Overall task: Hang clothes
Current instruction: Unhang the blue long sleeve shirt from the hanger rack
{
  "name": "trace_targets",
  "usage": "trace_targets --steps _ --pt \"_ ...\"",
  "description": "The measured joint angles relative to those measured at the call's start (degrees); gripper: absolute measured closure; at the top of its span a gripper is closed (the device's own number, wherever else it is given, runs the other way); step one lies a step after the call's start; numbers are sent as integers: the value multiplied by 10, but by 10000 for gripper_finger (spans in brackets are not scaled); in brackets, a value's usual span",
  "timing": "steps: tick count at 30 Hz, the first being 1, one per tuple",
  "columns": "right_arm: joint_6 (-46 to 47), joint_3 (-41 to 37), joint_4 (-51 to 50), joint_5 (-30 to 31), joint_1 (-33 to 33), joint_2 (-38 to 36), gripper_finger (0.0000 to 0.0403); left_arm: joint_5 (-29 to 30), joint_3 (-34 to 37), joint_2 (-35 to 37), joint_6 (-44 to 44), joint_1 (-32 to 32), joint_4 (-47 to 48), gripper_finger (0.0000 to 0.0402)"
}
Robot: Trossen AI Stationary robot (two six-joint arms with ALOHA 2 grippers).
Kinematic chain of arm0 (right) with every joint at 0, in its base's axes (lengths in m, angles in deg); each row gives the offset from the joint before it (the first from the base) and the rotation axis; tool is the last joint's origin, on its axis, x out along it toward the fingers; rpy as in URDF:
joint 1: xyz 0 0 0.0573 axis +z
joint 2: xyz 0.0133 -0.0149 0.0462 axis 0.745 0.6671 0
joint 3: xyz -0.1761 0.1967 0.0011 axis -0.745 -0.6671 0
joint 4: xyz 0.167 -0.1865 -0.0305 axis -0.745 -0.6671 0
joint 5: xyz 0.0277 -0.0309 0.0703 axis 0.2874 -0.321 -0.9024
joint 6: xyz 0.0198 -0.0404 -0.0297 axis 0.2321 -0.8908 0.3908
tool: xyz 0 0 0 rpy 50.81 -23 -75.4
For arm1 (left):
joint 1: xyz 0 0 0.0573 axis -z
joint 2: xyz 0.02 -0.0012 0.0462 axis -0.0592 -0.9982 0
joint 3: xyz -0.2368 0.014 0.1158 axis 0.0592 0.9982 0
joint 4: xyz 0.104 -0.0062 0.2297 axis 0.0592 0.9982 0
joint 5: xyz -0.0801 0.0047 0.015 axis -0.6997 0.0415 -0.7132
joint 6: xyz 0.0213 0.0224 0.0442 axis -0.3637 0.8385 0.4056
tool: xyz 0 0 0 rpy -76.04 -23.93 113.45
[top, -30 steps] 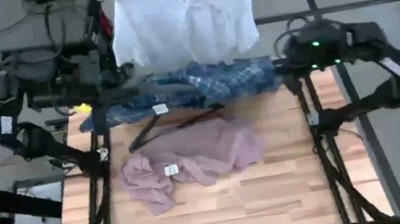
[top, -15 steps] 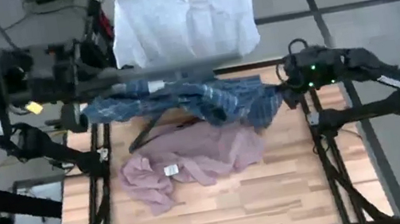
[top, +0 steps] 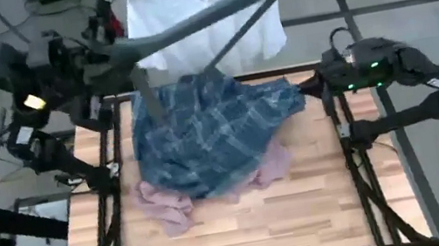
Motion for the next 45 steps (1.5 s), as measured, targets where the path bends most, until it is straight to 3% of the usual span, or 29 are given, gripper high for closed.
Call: trace_targets --steps 4,8,11,14,20,25,29,32,34,37,42,45 --pt "-29 102 38 -2 35 6 403 42 1 7 2 0 83 376" --pt "-66 188 116 -22 72 16 403 58 2 7 13 0 110 376" --pt "-73 235 184 -92 94 27 403 57 1 9 21 0 115 376" --pt "-40 274 191 -163 111 43 403 57 1 7 28 0 121 376" --pt "28 293 138 -254 135 72 403 68 1 10 32 0 122 376" --pt "98 293 98 -375 177 116 403 74 1 18 34 0 122 376" --pt "112 293 64 -393 236 159 403 74 1 21 35 0 130 376" --pt "105 289 27 -375 251 189 403 81 1 22 31 0 147 376" --pt "92 280 -4 -331 260 204 403 92 1 22 29 0 166 376" --pt "83 258 -77 -209 276 215 403 101 1 21 14 0 193 376" --pt "101 196 -178 49 284 207 403 130 1 21 -3 0 237 376" --pt "152 129 -227 131 284 203 403 141 1 21 -20 0 271 376"
